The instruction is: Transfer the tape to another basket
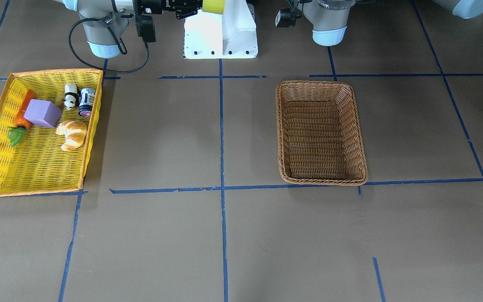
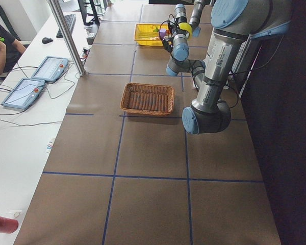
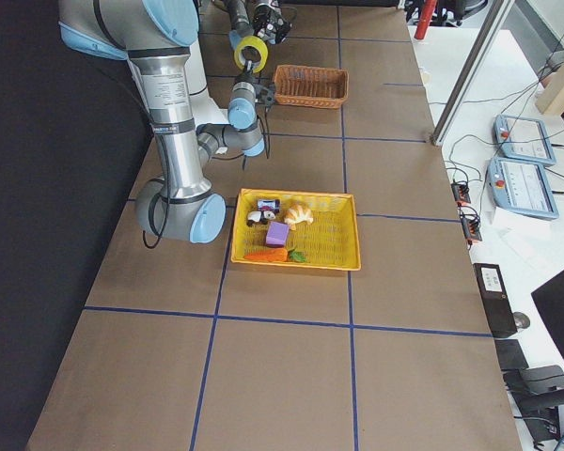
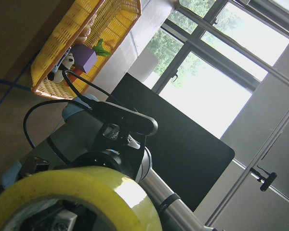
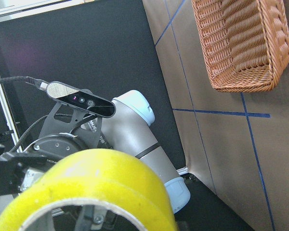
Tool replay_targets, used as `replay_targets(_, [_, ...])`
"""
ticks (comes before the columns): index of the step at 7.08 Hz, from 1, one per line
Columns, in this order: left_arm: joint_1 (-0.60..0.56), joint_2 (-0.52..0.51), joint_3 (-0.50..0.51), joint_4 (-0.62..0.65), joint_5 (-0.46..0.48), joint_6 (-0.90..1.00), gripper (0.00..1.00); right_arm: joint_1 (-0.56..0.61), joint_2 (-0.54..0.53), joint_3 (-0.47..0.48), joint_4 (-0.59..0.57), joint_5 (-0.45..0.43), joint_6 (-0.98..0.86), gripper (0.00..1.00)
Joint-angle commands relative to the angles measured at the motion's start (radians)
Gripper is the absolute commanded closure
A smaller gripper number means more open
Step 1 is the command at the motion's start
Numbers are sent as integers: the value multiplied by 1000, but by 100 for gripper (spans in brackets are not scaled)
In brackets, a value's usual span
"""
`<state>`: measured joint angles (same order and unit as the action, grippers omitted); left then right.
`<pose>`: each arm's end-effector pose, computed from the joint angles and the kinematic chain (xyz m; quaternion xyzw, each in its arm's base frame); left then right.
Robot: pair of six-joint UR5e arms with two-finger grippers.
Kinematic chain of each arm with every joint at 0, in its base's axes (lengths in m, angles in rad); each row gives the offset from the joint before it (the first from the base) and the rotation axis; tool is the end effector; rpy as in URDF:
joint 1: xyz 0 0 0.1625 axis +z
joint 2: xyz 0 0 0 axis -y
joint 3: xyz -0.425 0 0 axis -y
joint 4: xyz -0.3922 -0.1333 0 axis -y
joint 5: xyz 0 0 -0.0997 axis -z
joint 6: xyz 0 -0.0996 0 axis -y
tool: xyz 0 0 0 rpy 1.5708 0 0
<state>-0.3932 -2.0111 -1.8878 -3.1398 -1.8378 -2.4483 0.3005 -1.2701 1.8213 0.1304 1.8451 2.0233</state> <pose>0.3910 -0.2781 0.1391 -0.2694 0.8707 -0.1348 0.3888 -0.4190 -0.2412 0.2252 -0.1265 -0.8873 0.0419 0.4416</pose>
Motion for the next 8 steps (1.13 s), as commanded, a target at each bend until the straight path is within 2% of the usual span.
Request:
replay_targets(1, [7, 0, 1, -2, 0, 3, 61, -1, -2, -1, 2, -7, 0, 68])
replay_targets(2, [7, 3, -1, -3, -1, 3, 93, -1, 0, 1, 2, -7, 2, 34])
replay_targets(3, [7, 5, -2, -3, -1, 5, 98, -1, 0, 1, 2, -7, 0, 16])
replay_targets(4, [7, 6, -2, -6, -1, 0, 100, -1, -2, 1, 2, -18, 2, 1])
replay_targets(7, [5, 12, -14, -11, -5, -3, 100, 0, -8, 1, 2, -20, 2, 1])
replay_targets(8, [-3, 32, -52, -11, -14, 3, 100, 5, -11, 3, 3, -20, 0, 1])
